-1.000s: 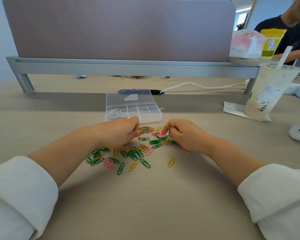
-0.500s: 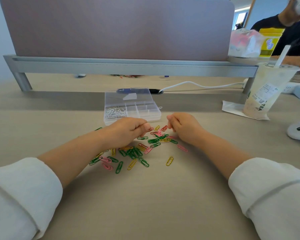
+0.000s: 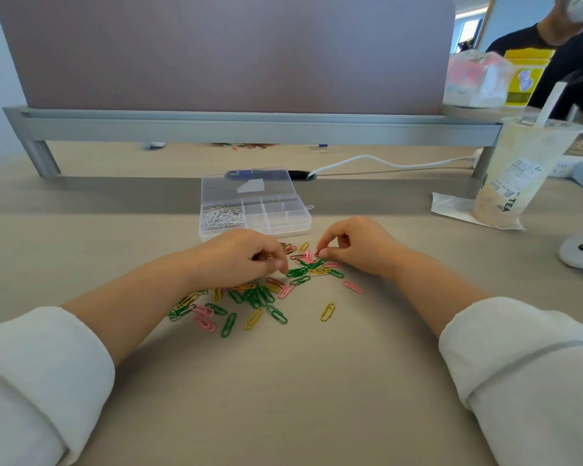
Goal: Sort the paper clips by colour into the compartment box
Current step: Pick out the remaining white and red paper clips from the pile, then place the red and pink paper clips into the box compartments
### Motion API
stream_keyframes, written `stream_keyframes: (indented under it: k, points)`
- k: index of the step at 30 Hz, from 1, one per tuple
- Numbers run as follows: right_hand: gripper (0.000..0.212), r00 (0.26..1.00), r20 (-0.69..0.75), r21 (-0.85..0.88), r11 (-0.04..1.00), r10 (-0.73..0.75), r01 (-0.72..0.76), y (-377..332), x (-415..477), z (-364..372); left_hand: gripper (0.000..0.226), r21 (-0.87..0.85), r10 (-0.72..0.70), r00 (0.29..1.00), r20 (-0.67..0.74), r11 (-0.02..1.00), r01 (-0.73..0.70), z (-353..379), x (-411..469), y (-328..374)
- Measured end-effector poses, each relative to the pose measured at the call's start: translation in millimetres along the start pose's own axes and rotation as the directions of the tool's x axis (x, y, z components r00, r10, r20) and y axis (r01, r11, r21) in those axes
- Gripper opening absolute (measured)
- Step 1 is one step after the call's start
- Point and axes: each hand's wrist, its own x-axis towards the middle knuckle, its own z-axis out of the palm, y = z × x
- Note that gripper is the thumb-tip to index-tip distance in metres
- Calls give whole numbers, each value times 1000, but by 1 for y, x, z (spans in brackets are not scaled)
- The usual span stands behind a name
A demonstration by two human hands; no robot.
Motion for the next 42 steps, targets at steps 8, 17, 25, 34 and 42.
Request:
stream_keyframes:
  k: [8, 17, 25, 34, 42]
  points:
    - [18, 1000, -13, -141, 990, -1, -1, -2, -1, 8, 4, 164, 9, 999, 46, 986, -17, -4, 3, -1]
    - [21, 999, -15, -54, 997, 48, -49, -8, -2, 8, 18, -4, -66, 996, -53, 998, 66, 6, 5, 0]
    - [19, 1000, 27, 268, 963, -7, 0, -16, -6, 8, 11, -189, -52, 982, -180, 982, 17, 6, 7, -3]
    - [36, 996, 68, 388, 919, 51, -73, -24, 3, 10, 29, -250, -109, 964, -243, 967, 47, 4, 18, -4]
    - [34, 973, 169, 435, 874, 157, -216, -26, 30, 1, 54, -356, -251, 909, -332, 926, 126, -6, 32, -4]
